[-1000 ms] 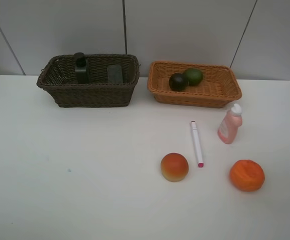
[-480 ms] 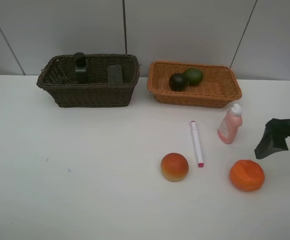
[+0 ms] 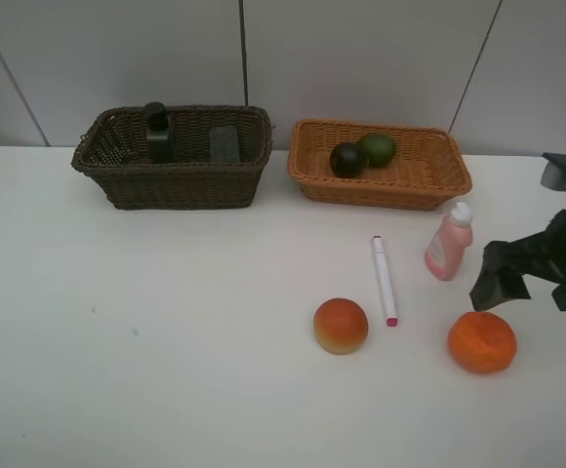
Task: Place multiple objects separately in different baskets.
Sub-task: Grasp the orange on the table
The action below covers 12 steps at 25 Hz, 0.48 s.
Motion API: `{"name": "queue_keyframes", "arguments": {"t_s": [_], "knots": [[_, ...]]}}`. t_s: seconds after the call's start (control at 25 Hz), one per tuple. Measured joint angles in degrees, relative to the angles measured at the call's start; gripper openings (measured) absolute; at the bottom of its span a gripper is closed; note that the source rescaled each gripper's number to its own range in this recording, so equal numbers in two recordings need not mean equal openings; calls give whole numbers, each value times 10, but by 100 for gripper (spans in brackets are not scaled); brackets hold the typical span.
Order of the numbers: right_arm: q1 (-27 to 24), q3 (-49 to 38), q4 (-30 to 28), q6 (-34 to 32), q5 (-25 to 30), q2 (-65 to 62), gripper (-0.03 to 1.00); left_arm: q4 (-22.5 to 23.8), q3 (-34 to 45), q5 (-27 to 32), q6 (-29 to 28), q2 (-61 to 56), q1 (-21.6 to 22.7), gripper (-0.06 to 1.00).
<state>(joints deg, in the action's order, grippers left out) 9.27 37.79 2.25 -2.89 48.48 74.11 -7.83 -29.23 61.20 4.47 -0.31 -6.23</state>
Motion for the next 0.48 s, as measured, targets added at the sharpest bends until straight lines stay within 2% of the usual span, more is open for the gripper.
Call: {"name": "queue_keyframes", "arguments": {"t_s": [0.16, 0.48], "knots": [[3, 0, -8, -8, -15, 27, 100, 0, 0, 0, 0, 0, 0, 98], [3, 0, 15, 12, -36, 99, 100, 0, 0, 0, 0, 0, 0, 98]]}}
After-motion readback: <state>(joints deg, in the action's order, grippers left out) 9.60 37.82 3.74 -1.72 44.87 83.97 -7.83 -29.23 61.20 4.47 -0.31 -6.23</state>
